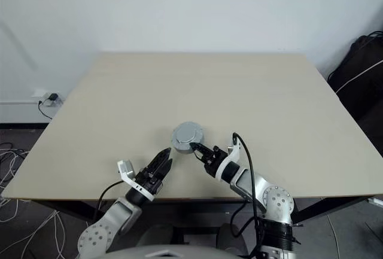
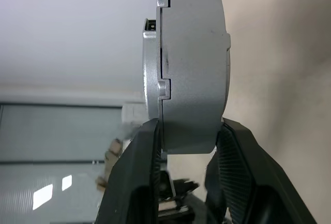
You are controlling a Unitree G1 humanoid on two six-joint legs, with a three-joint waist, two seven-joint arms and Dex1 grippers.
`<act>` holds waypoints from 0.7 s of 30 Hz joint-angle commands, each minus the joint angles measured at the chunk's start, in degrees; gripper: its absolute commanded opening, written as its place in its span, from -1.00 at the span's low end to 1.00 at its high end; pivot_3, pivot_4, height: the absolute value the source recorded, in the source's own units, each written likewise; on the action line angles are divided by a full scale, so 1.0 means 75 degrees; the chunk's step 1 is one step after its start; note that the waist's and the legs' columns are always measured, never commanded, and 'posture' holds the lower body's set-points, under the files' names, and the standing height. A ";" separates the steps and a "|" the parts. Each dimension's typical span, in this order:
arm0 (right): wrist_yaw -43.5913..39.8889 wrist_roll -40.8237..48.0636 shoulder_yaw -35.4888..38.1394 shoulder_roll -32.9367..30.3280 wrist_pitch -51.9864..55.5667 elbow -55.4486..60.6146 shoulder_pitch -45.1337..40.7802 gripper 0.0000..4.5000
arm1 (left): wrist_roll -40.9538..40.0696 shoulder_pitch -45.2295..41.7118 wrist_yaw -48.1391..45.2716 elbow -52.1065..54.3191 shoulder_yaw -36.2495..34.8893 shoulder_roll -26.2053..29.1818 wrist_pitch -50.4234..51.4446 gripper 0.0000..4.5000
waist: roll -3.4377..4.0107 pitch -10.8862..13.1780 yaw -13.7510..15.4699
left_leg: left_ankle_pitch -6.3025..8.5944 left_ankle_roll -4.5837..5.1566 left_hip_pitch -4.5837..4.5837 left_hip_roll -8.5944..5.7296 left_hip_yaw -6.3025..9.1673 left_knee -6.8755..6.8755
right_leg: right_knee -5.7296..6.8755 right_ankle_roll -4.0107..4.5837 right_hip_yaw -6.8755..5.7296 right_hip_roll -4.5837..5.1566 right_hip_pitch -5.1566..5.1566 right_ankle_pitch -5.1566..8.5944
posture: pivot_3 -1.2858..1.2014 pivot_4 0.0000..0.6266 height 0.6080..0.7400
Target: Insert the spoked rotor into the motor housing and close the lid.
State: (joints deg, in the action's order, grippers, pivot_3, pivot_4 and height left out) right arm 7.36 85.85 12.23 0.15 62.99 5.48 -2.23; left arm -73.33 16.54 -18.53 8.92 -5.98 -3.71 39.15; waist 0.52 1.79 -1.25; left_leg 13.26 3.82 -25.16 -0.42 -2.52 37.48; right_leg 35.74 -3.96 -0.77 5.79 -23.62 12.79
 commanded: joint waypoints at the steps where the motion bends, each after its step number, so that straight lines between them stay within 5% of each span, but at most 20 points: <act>1: 0.0052 0.0705 -0.0295 -0.0073 0.0121 0.0544 0.0037 -0.45 | -0.0330 -0.0203 -0.0044 -0.0058 0.0145 -0.0800 -0.0114 0.91 | 0.0000 0.0000 0.0002 | 0.0000 0.0000 0.0001 0.0000 0.0000 0.0000 | 0.0000 0.0000 0.0000 0.0000 0.0001 0.0000 | 0.03 -1.00 1.00; 13: 0.0386 0.1549 -0.0870 -0.0677 -0.0039 0.0744 0.0232 -0.45 | -0.0392 -0.0495 -0.0197 -0.0317 0.0486 -0.0664 -0.0424 0.91 | -0.0003 -0.0001 0.0009 | 0.0000 0.0001 0.0002 0.0002 0.0000 0.0017 | 0.0003 -0.0001 0.0001 -0.0007 0.0011 -0.0002 | 0.03 -1.00 1.00; 21: 0.0492 0.1777 -0.1055 -0.0961 -0.0339 0.0756 0.0251 -0.45 | -0.0493 -0.0544 -0.0132 -0.0410 0.0564 -0.0641 -0.0515 0.02 | -0.0006 -0.0001 0.0009 | -0.0003 0.0006 0.0003 0.0005 0.0000 0.0026 | 0.0006 -0.0001 0.0002 -0.0014 0.0015 -0.0002 | 0.03 -1.00 1.00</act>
State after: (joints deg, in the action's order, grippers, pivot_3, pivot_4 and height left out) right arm 11.47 96.52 4.23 -6.97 61.62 7.55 0.80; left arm -77.27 13.72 -19.20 4.81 -1.61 -3.57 35.78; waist 0.48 1.78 -1.19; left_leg 13.24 3.86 -25.12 -0.37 -2.53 37.69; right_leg 35.79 -3.97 -0.76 5.68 -23.48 12.77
